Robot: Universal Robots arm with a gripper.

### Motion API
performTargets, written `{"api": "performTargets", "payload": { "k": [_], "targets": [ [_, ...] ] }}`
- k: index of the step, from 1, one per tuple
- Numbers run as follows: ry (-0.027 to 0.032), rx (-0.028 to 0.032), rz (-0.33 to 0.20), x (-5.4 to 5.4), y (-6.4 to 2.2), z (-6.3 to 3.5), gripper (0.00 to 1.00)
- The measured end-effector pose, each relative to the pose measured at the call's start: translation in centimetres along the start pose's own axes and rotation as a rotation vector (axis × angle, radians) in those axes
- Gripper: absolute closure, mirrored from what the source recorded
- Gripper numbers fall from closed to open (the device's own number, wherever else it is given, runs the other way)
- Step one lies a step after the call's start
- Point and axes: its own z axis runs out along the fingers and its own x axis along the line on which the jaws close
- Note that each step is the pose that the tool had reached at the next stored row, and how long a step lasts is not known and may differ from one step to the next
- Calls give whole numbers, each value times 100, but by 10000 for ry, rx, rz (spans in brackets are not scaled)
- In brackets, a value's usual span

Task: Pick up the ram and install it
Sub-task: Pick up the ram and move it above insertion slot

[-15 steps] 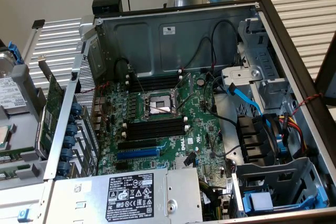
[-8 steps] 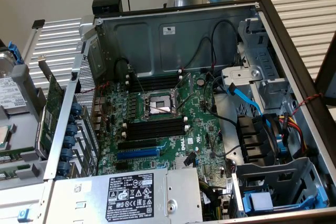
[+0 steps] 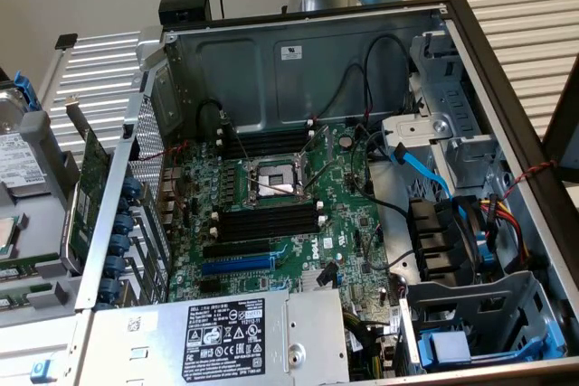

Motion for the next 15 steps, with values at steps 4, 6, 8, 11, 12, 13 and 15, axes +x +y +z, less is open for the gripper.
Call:
{"api": "performTargets", "payload": {
  "k": [4, 6, 8, 11, 12, 13, 15],
  "targets": [
    [1, 0, -66, 0, 0, 72, 89],
    [1, 0, -118, 4, 0, 103, 89],
    [1, 1, -172, 13, -1, 124, 89],
    [3, -1, -260, 36, -2, 155, 70],
    [2, 1, -291, 44, -2, 168, 70],
    [2, 2, -326, 52, -3, 182, 64],
    [3, 1, -460, 64, -3, 218, 58]
  ]
}}
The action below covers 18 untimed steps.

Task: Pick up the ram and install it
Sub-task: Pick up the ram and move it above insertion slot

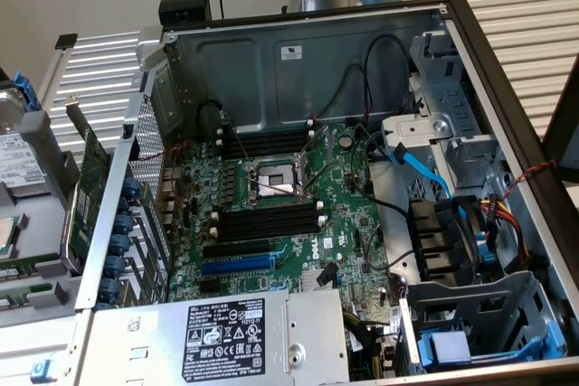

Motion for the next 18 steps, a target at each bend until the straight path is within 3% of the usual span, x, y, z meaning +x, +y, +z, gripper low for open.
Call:
{"api": "performTargets", "payload": {
  "k": [11, 18],
  "targets": [
    [3, -24, -662, 86, 0, 200, 58],
    [3, -29, -756, 114, -8, 327, 58]
  ]
}}
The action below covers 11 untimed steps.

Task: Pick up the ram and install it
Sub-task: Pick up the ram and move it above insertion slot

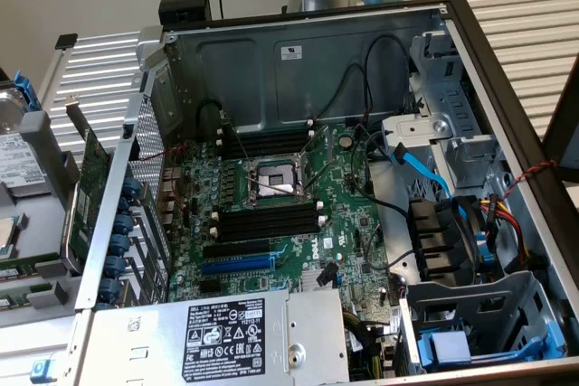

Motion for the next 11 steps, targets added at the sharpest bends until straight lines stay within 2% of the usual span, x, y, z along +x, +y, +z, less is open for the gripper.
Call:
{"api": "performTargets", "payload": {
  "k": [7, 11],
  "targets": [
    [0, 0, 0, 18, -6, 127, 58],
    [3, 32, 1, 35, -8, 200, 58]
  ]
}}
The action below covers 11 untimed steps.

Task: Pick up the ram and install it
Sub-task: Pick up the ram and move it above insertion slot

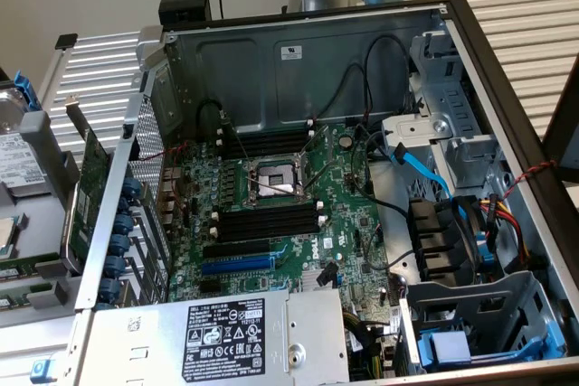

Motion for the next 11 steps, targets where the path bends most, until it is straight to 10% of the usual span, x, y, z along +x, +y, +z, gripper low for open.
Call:
{"api": "performTargets", "payload": {
  "k": [11],
  "targets": [
    [4, 48, 226, 19, -22, 199, 58]
  ]
}}
